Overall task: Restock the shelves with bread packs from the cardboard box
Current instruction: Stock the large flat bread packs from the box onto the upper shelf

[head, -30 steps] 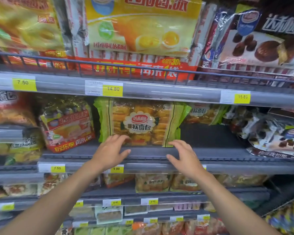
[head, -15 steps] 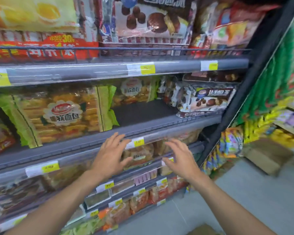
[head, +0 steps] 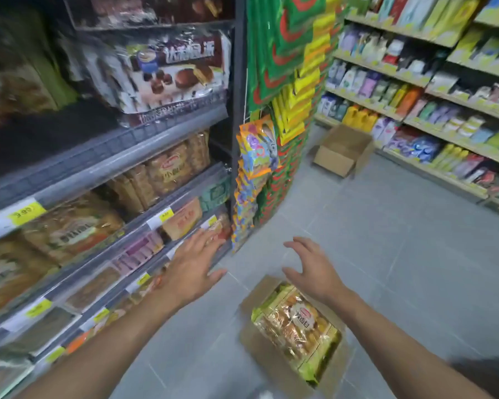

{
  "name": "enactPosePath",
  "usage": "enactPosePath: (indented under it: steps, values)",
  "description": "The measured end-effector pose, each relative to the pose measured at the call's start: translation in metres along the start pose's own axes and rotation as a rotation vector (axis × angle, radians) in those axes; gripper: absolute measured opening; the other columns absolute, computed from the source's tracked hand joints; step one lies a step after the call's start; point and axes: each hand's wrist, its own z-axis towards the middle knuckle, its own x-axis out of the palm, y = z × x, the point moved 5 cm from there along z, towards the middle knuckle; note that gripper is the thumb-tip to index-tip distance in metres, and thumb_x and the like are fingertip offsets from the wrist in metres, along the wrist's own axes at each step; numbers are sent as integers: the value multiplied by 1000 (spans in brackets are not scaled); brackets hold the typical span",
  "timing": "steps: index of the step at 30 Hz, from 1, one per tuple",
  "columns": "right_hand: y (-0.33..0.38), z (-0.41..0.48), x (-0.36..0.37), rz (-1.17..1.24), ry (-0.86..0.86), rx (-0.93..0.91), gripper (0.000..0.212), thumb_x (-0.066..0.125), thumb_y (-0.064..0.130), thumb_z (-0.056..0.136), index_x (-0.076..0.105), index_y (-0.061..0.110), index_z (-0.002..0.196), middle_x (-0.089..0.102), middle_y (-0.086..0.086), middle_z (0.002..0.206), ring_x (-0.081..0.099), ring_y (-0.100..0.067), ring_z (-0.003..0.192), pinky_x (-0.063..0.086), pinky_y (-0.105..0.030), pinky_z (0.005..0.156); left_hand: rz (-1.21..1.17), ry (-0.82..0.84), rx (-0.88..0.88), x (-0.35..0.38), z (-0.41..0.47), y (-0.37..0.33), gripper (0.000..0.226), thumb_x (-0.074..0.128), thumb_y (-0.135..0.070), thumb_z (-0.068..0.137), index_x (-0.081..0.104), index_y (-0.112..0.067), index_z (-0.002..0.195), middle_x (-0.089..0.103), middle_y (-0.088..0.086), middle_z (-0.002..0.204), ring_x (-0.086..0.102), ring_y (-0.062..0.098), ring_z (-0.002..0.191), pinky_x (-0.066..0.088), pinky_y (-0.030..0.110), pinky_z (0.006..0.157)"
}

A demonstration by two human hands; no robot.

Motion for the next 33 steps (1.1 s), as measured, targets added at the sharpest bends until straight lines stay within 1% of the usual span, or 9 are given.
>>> enactPosePath:
  steps: [2, 5, 9, 14, 21, 25, 27, 30, 33]
  values:
    - [-46, -13, 12, 6, 14, 56, 57, 65, 43, 89, 51, 27, 143, 43, -3, 153, 39, -25, 142, 33, -43, 117, 10, 63, 36, 40, 13, -21, 69, 63, -58, 84, 46, -26, 143, 48, 9, 150, 38, 32, 145, 34, 50, 118]
    - [-105, -32, 41, 19, 96, 146, 62, 66, 43, 90, 46, 30, 147, 39, 1, 155, 38, -24, 142, 33, -42, 116, 16, 164, 35, 98, 28, -44, 67, 66, -54, 87, 48, -25, 145, 42, 7, 156, 33, 31, 148, 29, 47, 120]
    - [-175, -54, 98, 56, 185, 262, 64, 63, 49, 85, 48, 31, 145, 42, 5, 151, 46, -23, 135, 41, -42, 108, 58, 297, 81, 186, 41, -55, 66, 54, -58, 86, 52, -25, 142, 48, 6, 152, 40, 34, 145, 39, 50, 115]
    - [-250, -76, 192, 76, 281, 354, 62, 68, 41, 82, 55, 25, 141, 51, -2, 146, 51, -29, 132, 44, -42, 104, 179, 486, 151, 301, 45, -47, 75, 82, -46, 75, 58, -16, 139, 56, 11, 146, 48, 36, 140, 46, 51, 107]
    - [-314, -89, 327, 70, 446, 457, 73, 69, 36, 87, 37, 29, 153, 39, -2, 158, 39, -29, 141, 40, -42, 111, 278, 661, 238, 453, 45, -24, 82, 83, -40, 72, 46, -23, 144, 52, 9, 146, 44, 34, 141, 41, 51, 110]
    - [-339, -86, 398, 58, 490, 508, 81, 69, 37, 86, 29, 28, 156, 36, -1, 159, 39, -29, 141, 43, -42, 108, 370, 738, 285, 525, 42, -10, 83, 72, -41, 84, 29, -27, 154, 31, 5, 160, 25, 28, 150, 25, 47, 119]
    - [-347, -86, 428, 62, 491, 531, 89, 70, 41, 84, 22, 29, 158, 34, -1, 159, 36, -28, 143, 41, -43, 108, 412, 766, 293, 553, 44, -1, 86, 70, -39, 87, 21, -27, 157, 25, 4, 163, 18, 27, 153, 19, 46, 121]
    - [-360, -87, 470, 33, 468, 557, 102, 73, 46, 82, 9, 29, 161, 27, -2, 163, 27, -26, 149, 31, -44, 118, 432, 818, 288, 593, 48, 16, 93, 71, -33, 87, 12, -30, 159, 17, 2, 167, 11, 26, 155, 15, 46, 124]
    - [-369, -88, 498, 20, 439, 597, 107, 73, 45, 83, 3, 29, 161, 23, -1, 165, 23, -25, 151, 26, -43, 121, 470, 866, 288, 624, 52, 31, 96, 72, -34, 87, 8, -31, 159, 11, 0, 168, 8, 25, 156, 14, 46, 124]
